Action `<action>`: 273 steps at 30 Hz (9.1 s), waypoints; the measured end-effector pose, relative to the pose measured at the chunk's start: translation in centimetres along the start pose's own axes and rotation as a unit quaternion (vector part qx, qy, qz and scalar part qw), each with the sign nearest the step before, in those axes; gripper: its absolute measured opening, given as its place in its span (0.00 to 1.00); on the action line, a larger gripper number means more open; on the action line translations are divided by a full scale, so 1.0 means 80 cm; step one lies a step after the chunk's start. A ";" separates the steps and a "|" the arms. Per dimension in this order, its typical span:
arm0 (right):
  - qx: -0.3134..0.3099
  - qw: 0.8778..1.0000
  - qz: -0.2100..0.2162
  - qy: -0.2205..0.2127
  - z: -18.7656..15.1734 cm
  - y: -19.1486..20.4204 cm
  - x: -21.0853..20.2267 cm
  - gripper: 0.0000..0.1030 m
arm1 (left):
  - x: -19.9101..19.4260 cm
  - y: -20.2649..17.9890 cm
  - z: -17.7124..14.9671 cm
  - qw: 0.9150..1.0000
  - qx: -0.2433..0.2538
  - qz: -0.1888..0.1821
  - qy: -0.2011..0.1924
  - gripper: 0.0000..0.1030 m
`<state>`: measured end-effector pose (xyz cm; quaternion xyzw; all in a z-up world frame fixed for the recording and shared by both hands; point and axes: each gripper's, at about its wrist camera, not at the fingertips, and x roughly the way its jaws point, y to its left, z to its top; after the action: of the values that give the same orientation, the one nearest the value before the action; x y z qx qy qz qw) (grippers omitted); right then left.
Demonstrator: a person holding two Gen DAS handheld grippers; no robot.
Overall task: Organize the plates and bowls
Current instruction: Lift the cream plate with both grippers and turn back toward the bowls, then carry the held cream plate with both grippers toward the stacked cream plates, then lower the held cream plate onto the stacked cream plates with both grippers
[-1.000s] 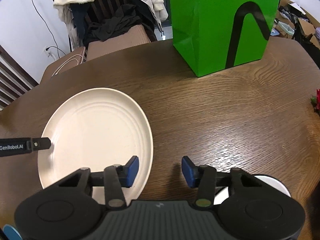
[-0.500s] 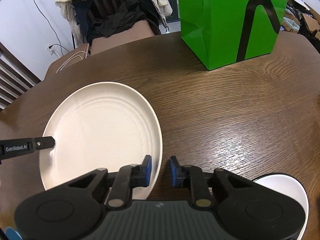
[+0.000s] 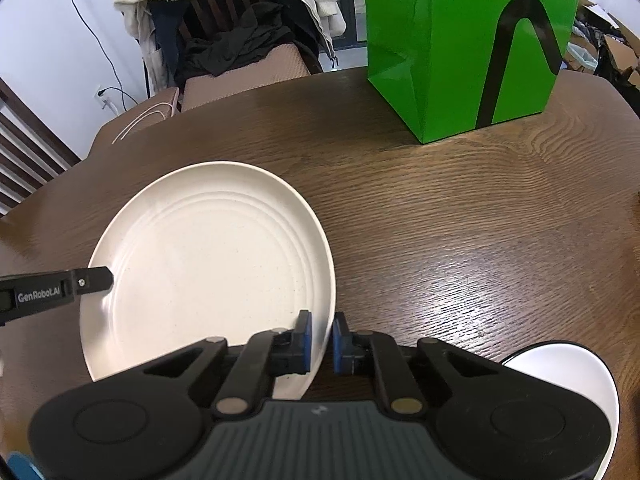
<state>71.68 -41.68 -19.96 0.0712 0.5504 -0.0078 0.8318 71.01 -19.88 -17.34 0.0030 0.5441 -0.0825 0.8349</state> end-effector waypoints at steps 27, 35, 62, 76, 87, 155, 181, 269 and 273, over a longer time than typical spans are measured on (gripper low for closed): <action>0.004 1.000 -0.004 -0.023 -0.004 0.000 -0.042 0.10 | -0.047 -0.005 0.005 0.999 0.001 -0.003 -0.039 0.09; 0.007 0.999 -0.002 -0.037 -0.006 0.004 -0.070 0.10 | -0.074 -0.009 0.007 0.999 0.001 -0.003 -0.054 0.09; -0.005 0.997 0.006 -0.075 -0.024 0.022 -0.163 0.10 | -0.169 -0.005 -0.013 0.996 -0.001 0.003 -0.091 0.09; -0.016 0.997 0.013 -0.079 -0.042 0.037 -0.188 0.10 | -0.202 0.007 -0.037 0.995 -0.009 0.011 -0.098 0.09; -0.024 0.996 0.019 -0.080 -0.065 0.052 -0.207 0.10 | -0.230 0.019 -0.062 0.994 -0.016 0.017 -0.103 0.09; -0.109 0.990 0.056 -0.070 -0.261 0.166 -0.304 0.11 | -0.373 0.118 -0.276 0.986 -0.104 0.050 -0.122 0.09; -0.118 0.989 0.061 -0.062 -0.359 0.159 -0.332 0.11 | -0.402 0.113 -0.376 0.984 -0.117 0.050 -0.121 0.09; -0.057 0.998 -0.033 -0.002 -0.465 0.013 -0.270 0.11 | -0.287 -0.008 -0.466 0.999 -0.035 -0.023 -0.021 0.09; -0.069 0.997 -0.039 -0.001 -0.469 0.017 -0.262 0.12 | -0.281 -0.004 -0.469 0.999 -0.037 -0.021 -0.019 0.09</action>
<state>29.22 -36.89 -15.04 -0.0079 0.5512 -0.0026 0.8343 28.01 -13.64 -12.21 -0.0407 0.5311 -0.0795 0.8426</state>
